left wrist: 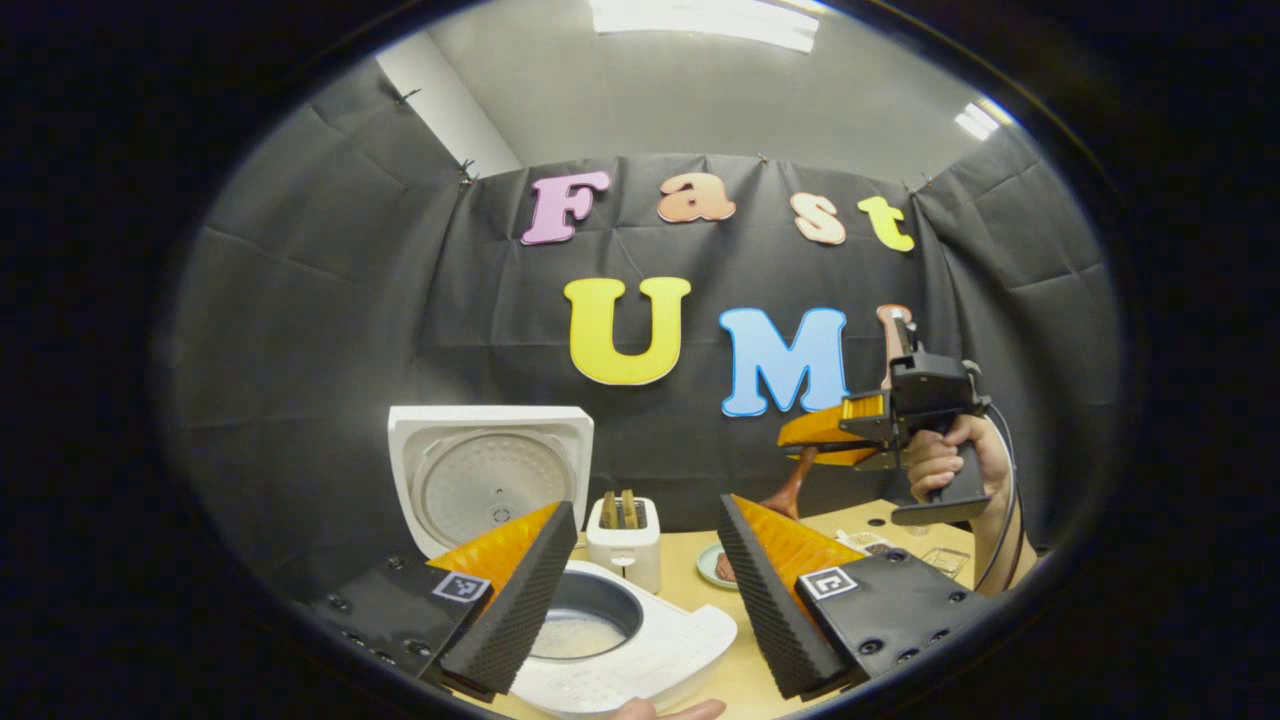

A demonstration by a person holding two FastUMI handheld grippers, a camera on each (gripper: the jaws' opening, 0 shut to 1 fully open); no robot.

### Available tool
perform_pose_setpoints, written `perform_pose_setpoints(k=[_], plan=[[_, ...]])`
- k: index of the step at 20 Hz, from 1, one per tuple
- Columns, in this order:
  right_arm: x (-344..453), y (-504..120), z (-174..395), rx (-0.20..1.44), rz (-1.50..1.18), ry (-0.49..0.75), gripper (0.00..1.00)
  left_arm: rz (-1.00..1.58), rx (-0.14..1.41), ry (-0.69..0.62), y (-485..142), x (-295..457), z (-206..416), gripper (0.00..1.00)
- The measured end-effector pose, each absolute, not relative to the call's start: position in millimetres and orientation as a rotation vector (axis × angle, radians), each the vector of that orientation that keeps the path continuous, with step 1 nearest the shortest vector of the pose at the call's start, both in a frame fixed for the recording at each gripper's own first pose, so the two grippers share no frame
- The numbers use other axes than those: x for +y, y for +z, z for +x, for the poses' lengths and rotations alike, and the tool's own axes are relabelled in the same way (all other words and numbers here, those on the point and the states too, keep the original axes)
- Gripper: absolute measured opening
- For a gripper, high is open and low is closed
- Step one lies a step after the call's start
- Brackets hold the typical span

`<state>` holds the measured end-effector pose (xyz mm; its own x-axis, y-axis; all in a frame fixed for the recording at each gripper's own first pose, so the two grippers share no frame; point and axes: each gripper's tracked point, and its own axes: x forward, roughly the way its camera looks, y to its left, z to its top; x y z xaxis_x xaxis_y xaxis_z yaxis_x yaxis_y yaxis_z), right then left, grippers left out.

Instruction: Close the left gripper, press the button to open the rice cooker; take a wooden spoon from the chopstick holder with the right hand, scoop a spoonful of rice and pour it into the rice cooker, then put the wooden spoon back into the chopstick holder.

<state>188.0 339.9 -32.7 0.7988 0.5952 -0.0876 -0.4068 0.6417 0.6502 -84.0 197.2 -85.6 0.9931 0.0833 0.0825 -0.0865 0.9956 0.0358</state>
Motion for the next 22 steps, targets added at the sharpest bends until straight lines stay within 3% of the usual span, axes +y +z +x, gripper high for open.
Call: perform_pose_setpoints(k=[10, 22], plan=[[438, -30, 181, 0.361, 0.6, 0.707, 0.17, 0.047, -0.097, 0.129, -78, 224, -108, 0.99], [530, -41, 158, 0.244, 0.26, 0.781, 0.17, 0.047, -0.106, 0.169, -81, 243, -126, 0.99]])
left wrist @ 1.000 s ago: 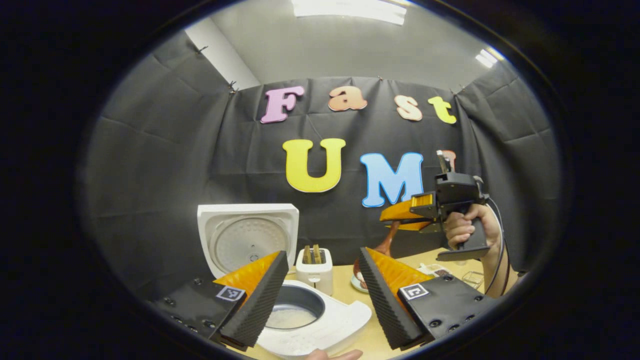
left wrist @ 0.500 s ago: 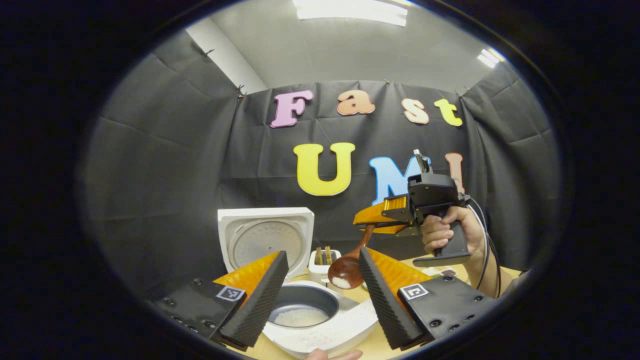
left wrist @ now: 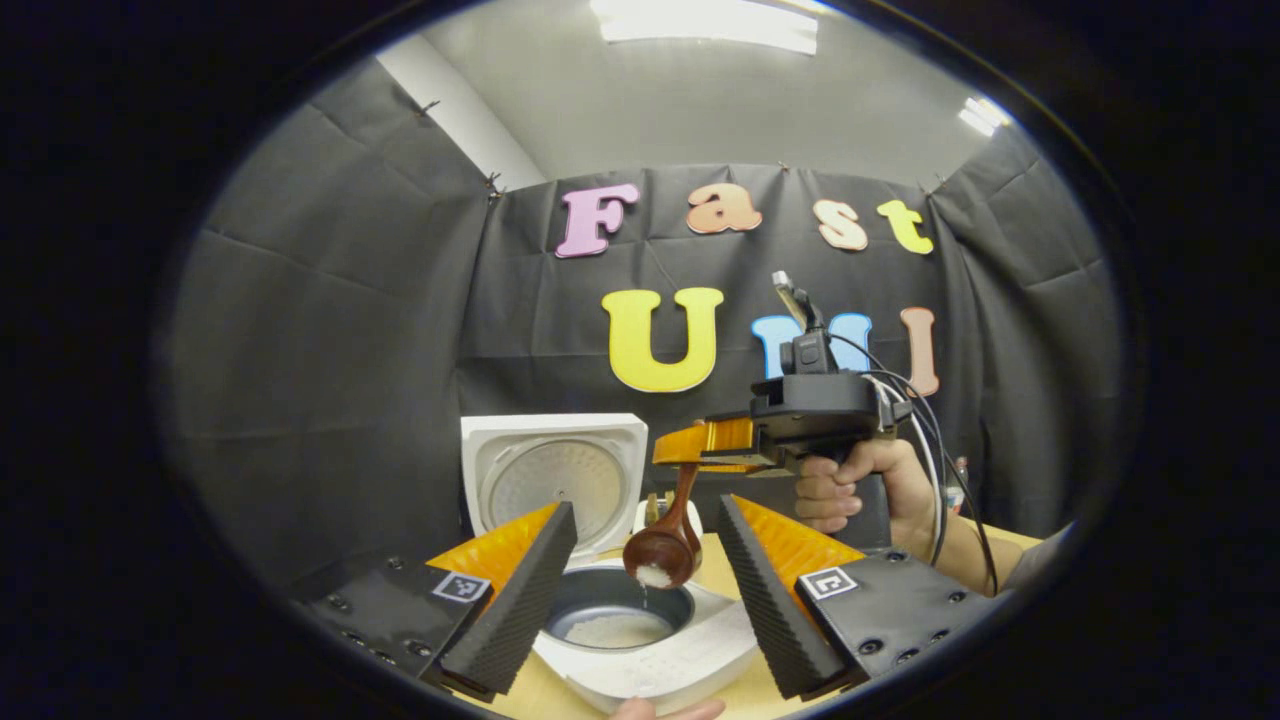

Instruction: Close the left gripper, press the button to open the rice cooker; take a wooden spoon from the chopstick holder with the right hand, scoop a spoonful of rice and pour it into the rice cooker, then put the wooden spoon back into the chopstick holder.

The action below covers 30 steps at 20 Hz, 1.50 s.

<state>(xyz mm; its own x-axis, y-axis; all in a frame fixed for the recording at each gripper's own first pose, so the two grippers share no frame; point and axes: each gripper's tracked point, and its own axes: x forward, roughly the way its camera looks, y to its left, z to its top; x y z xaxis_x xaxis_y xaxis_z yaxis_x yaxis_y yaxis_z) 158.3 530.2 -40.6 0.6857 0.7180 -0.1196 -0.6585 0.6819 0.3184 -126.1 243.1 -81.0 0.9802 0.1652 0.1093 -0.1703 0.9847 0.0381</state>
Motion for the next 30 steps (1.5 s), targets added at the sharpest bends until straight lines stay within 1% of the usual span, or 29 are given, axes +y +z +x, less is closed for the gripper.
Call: perform_pose_setpoints(k=[13, 18, 22, 30], plan=[[543, -38, 160, 0.23, 0.172, 0.783, 0.17, 0.042, -0.099, 0.182, -84, 239, -127, 0.99], [545, -38, 161, 0.223, 0.129, 0.787, 0.17, 0.041, -0.122, 0.19, -78, 238, -130, 0.99], [545, -41, 161, 0.204, 0.064, 0.756, 0.17, 0.043, -0.12, 0.194, -77, 236, -130, 0.99], [545, -40, 159, 0.186, -0.029, 0.762, 0.17, 0.043, -0.114, 0.195, -84, 231, -134, 0.99]])
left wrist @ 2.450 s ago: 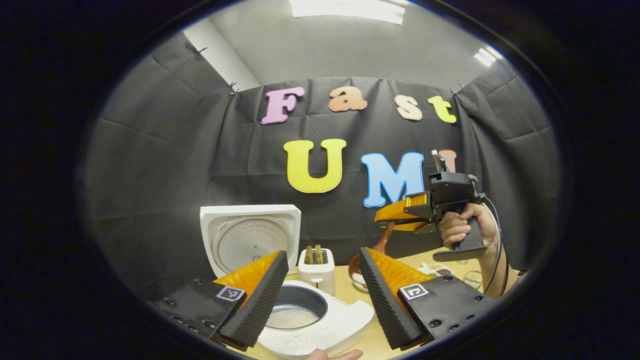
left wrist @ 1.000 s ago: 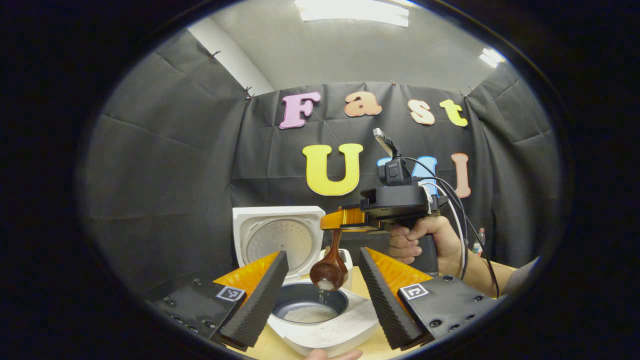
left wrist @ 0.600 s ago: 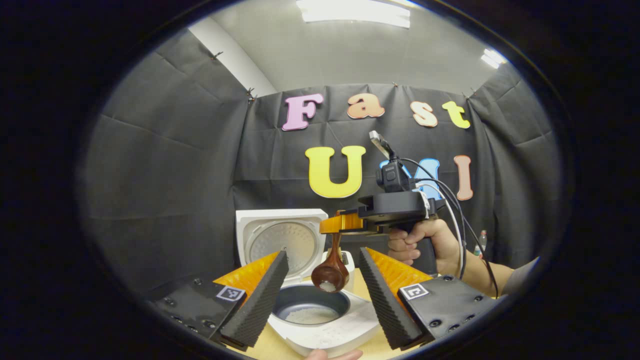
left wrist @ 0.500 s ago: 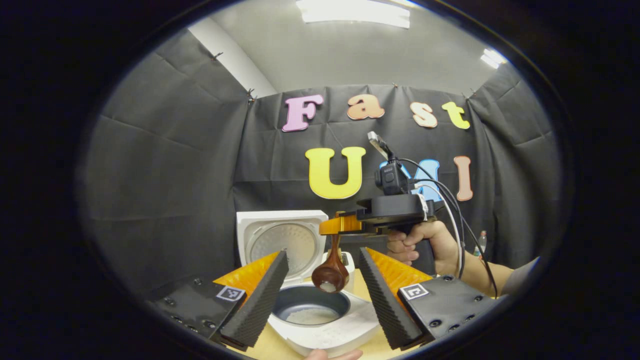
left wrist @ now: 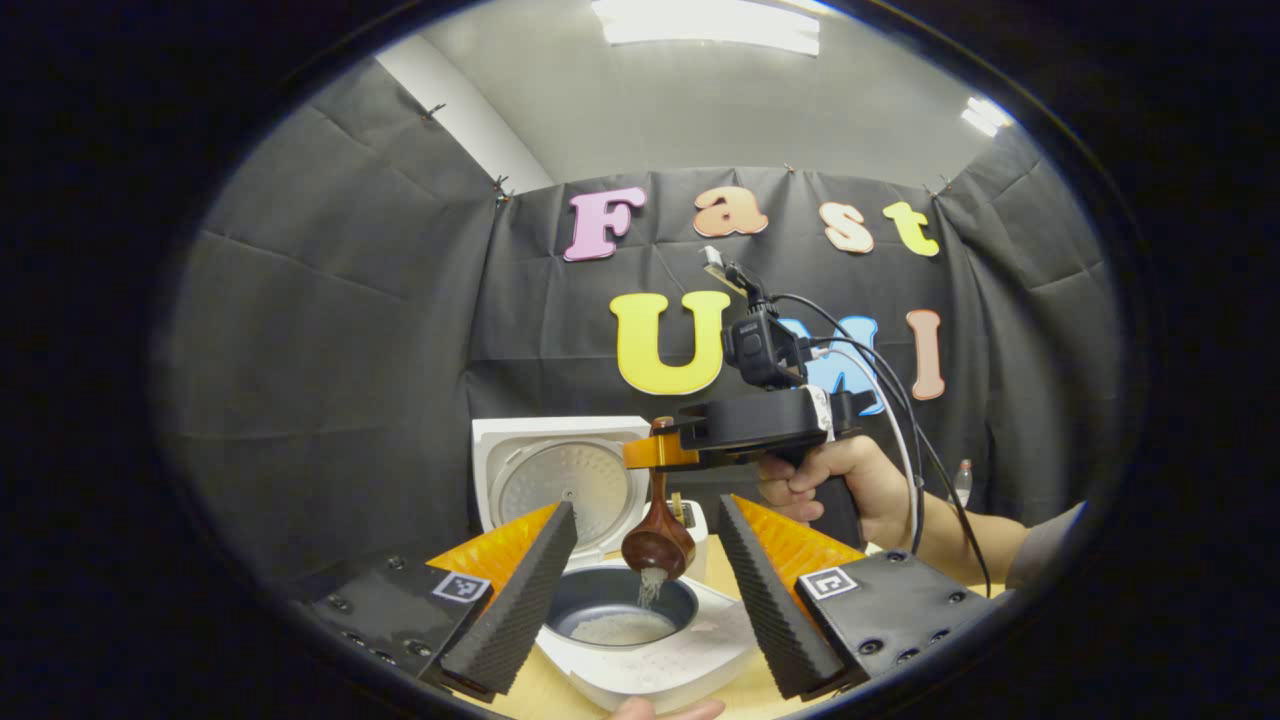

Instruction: Close the left gripper, press the button to open the rice cooker; take a wooden spoon from the chopstick holder with the right hand, scoop a spoonful of rice and pour it into the rice cooker, then put the wooden spoon back into the chopstick holder.

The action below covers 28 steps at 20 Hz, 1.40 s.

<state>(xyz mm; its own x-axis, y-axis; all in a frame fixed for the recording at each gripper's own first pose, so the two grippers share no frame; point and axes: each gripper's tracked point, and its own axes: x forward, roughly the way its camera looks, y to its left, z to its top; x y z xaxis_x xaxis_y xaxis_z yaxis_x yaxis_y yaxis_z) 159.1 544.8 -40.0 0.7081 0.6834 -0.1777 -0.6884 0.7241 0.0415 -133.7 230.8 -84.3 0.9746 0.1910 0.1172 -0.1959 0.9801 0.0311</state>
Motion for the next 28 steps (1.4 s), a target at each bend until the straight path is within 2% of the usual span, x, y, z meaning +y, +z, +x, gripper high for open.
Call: perform_pose_setpoints(k=[17, 28], plan=[[550, -33, 154, 0.161, -0.134, 0.723, 0.17, 0.032, -0.12, 0.204, -83, 241, -142, 0.99], [557, -25, 142, 0.044, -0.317, 0.688, 0.17, 0.023, -0.13, 0.222, -78, 246, -153, 0.99]])
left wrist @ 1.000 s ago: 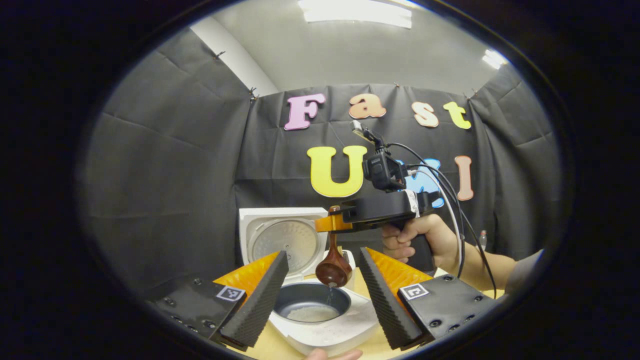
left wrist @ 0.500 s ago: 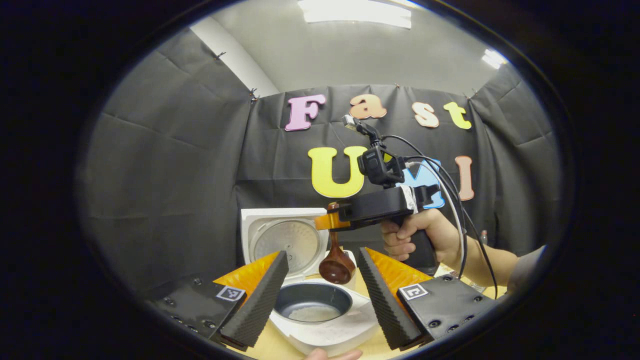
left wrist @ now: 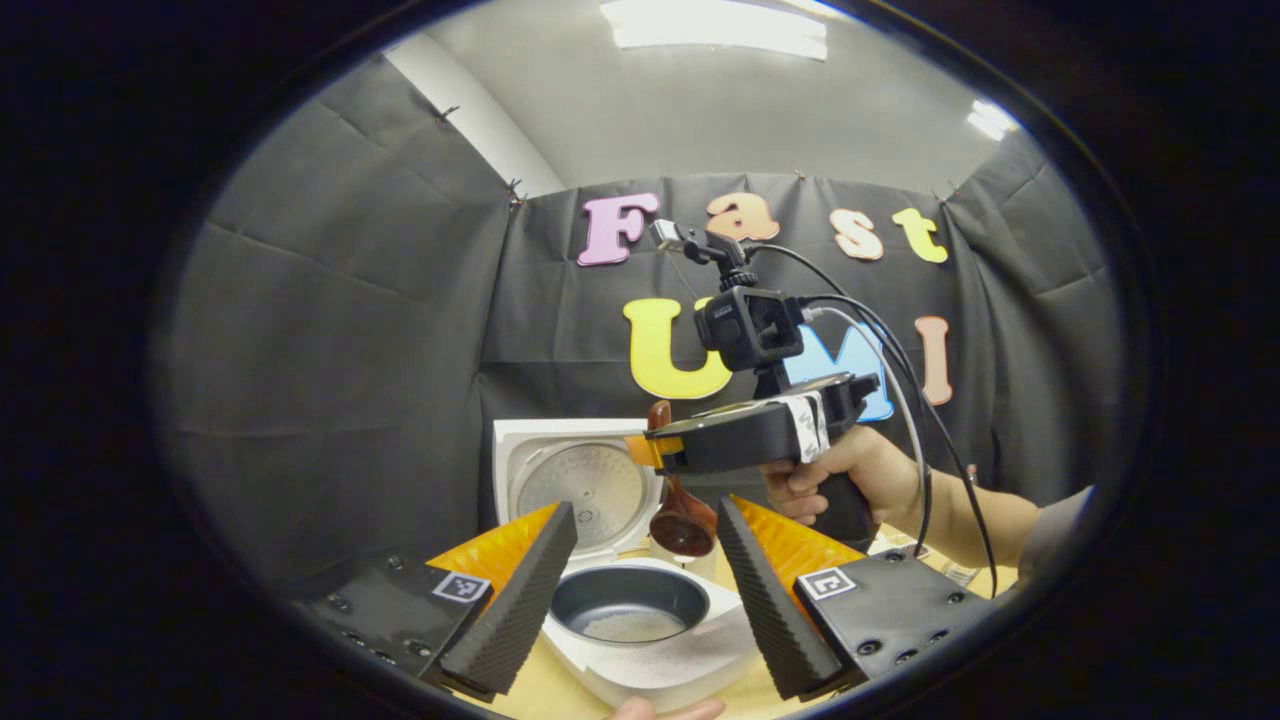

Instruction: Close the left gripper, press the button to open the rice cooker; take a wooden spoon from the chopstick holder with the right hand, scoop a spoonful of rice and pour it into the rice cooker, then put the wooden spoon back into the chopstick holder.

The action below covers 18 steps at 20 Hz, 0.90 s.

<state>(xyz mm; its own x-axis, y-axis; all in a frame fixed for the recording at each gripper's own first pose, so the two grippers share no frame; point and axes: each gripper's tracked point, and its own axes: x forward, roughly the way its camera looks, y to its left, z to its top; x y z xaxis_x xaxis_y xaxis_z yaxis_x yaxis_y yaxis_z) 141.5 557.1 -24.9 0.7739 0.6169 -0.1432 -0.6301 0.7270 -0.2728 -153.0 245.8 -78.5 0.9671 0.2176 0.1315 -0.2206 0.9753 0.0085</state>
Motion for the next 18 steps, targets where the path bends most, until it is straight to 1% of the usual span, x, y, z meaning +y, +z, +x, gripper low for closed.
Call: perform_pose_setpoints(k=[5, 11, 15, 18], plan=[[555, -20, 141, 0.042, -0.284, 0.708, 0.17, 0.025, -0.13, 0.218, -77, 246, -158, 0.99], [540, -20, 136, 0.09, -0.215, 0.731, 0.17, 0.026, -0.135, 0.217, -72, 243, -160, 0.99], [495, -13, 141, 0.106, -0.142, 0.706, 0.17, 0.023, -0.128, 0.199, -72, 237, -155, 0.99], [452, -5, 149, 0.1, -0.112, 0.657, 0.17, 0.029, -0.117, 0.172, -75, 224, -146, 0.99]])
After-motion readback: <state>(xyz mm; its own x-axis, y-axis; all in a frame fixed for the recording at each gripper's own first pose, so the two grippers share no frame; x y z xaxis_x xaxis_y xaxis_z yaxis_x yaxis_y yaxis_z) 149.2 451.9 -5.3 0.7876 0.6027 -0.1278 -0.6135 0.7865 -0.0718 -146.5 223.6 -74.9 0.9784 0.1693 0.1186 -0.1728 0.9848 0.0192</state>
